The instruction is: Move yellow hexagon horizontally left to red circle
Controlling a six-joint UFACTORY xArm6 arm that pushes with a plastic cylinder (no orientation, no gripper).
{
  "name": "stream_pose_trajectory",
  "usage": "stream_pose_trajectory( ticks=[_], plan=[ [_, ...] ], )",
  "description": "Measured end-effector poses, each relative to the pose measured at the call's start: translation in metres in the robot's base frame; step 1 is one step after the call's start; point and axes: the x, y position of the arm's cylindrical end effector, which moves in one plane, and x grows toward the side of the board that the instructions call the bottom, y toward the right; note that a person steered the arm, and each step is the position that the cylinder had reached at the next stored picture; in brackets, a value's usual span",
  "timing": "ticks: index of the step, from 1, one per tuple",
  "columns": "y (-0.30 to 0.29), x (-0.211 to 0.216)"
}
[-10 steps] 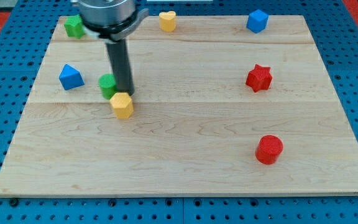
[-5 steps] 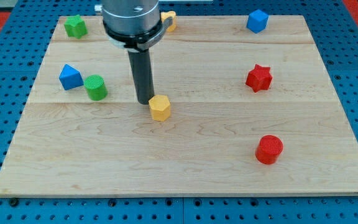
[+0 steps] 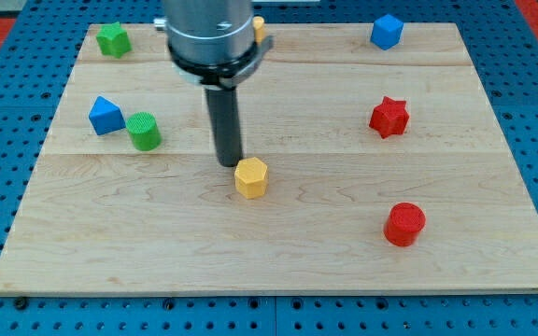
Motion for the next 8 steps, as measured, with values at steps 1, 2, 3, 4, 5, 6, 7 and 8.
stream_pose_trajectory(
  ticks=[1, 2, 3, 4, 5, 6, 7, 8],
  plan=[
    [0.062, 0.005],
    [0.018, 0.041],
    [0.010, 0.022],
    [-0.002, 0.014],
    [-0.042, 0.026],
    [-0.030, 0.075],
    [-0.031, 0.080],
    [0.035, 0.089]
  ],
)
